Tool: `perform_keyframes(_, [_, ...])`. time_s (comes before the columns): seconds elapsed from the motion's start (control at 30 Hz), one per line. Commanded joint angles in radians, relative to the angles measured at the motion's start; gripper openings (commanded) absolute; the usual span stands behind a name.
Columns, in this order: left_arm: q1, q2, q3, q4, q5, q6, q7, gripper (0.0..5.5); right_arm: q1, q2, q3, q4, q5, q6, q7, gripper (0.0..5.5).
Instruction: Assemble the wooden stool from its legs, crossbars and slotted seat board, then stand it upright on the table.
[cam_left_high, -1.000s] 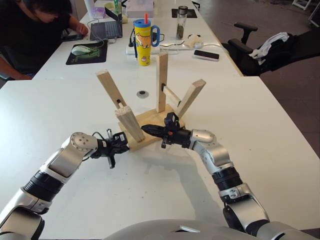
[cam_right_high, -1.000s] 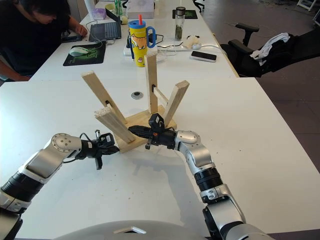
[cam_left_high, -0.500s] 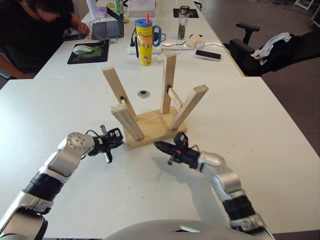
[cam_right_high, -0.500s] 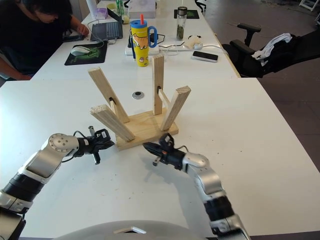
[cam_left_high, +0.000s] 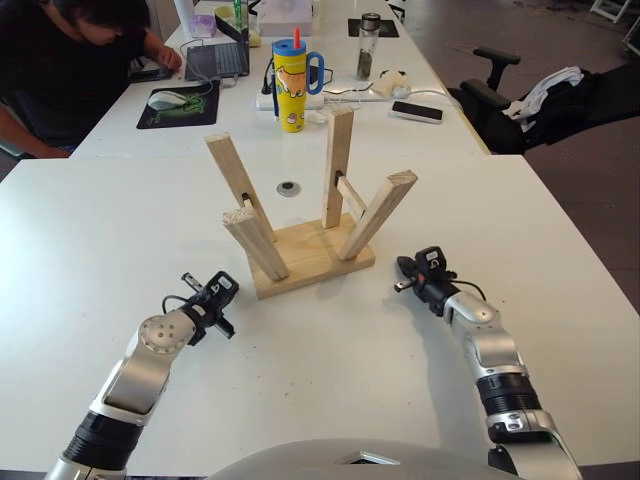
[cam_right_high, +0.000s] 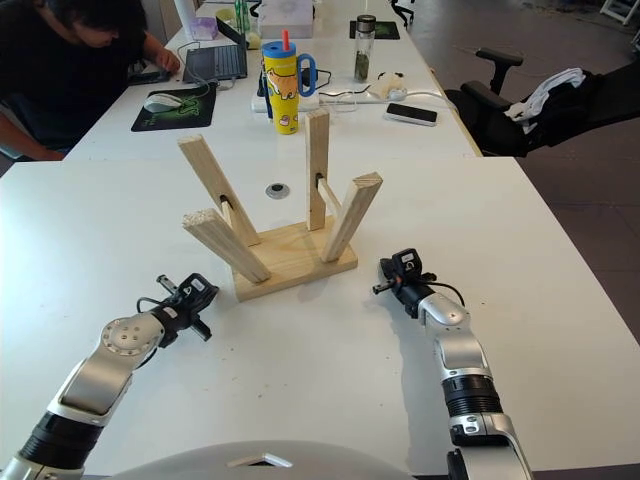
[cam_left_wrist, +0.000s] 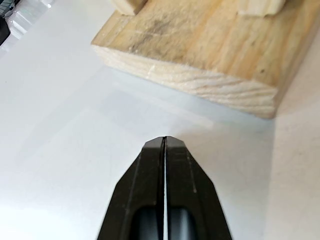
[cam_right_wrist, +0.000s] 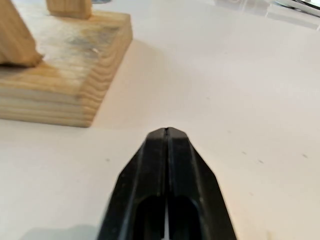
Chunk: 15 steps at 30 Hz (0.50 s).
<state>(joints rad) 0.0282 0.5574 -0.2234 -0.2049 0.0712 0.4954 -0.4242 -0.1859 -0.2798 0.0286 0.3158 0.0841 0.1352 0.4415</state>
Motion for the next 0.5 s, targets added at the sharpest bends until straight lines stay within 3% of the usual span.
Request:
perform_keyframes(0.03, [-0.028, -0.028, -0.072, 0.105, 0.025, 0.014, -0.043, 0.01, -0.062, 0.044, 0.053, 0.134, -0.035, -0.062, 0.014, 0.00])
perform_keyframes(0.17, [-0.073, -0.040, -0.098, 0.175, 0.040, -0.017, -0.061, 0.01, -0.082, 0.059, 0.080, 0.200, -0.032, -0.147, 0.077, 0.00])
perform_keyframes(0.33, [-0.074, -0.115, -0.040, 0.179, -0.084, -0.002, -0.104, 0.01, 0.050, 0.034, 0.147, 0.030, 0.025, -0.136, 0.228, 0.00])
perform_keyframes(0.5, [0.039, -0.140, -0.036, 0.060, -0.151, 0.031, -0.104, 0.01, 0.208, 0.037, 0.170, -0.129, 0.016, -0.053, 0.144, 0.00])
